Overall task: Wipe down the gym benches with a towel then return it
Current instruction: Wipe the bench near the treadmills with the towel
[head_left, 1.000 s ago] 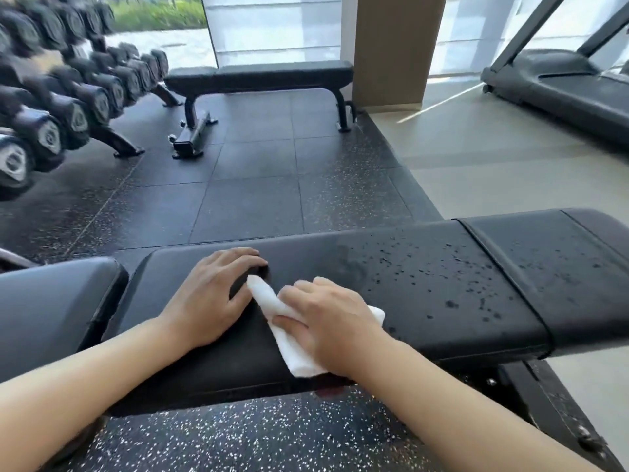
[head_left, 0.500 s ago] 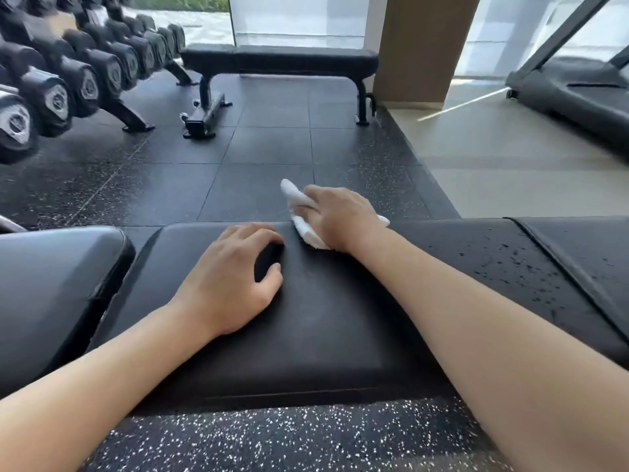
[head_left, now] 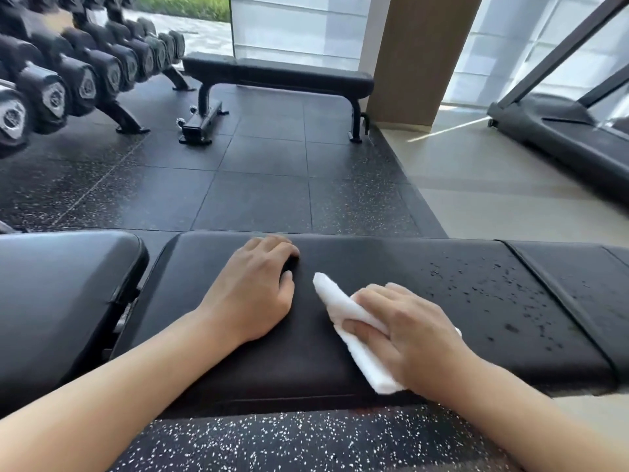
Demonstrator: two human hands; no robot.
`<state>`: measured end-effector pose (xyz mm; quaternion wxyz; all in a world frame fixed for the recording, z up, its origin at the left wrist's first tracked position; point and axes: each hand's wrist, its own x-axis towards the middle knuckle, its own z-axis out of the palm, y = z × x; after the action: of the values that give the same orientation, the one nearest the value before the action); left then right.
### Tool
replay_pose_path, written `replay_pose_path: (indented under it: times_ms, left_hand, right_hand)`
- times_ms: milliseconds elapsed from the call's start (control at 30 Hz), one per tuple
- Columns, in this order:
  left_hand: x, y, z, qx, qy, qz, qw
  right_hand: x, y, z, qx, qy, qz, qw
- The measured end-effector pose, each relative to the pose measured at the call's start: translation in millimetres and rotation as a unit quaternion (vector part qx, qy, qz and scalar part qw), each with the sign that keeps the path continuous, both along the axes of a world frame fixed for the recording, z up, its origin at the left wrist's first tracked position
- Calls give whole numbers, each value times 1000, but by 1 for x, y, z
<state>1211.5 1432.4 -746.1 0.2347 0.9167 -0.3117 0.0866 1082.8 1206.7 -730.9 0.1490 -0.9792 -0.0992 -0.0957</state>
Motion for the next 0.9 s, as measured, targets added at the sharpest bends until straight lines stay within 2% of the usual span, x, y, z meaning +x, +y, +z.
replay_pose_path:
  times_ms: [167,300,400,567,667,767,900]
  left_hand:
    - [-1,0,1,2,2,-2,1000]
    - [-2,-1,3,2,-2,3,1000]
    - [-4,0,3,-5,5,8,1000]
    - [-3,1,4,-3,3,-22,1000]
    - [-2,2,5,-2,-3,-41,999]
    - [-2,-7,6,-4,-6,-77,997]
    - [-4,-27,6,-8,-7,-115,993]
  right_hand:
    - [112,0,11,36,0,-129,991]
    - [143,7,2,19,-10,-146,989]
    - [108,16,0,29,-17,-125,992]
    - [-20,31,-5,15,-30,-40,999]
    - [-70,18,-4,16,-1,-9,1000]
    - [-70,9,4,25,33,5,999]
    - [-17,-8,5,14,10,-38,999]
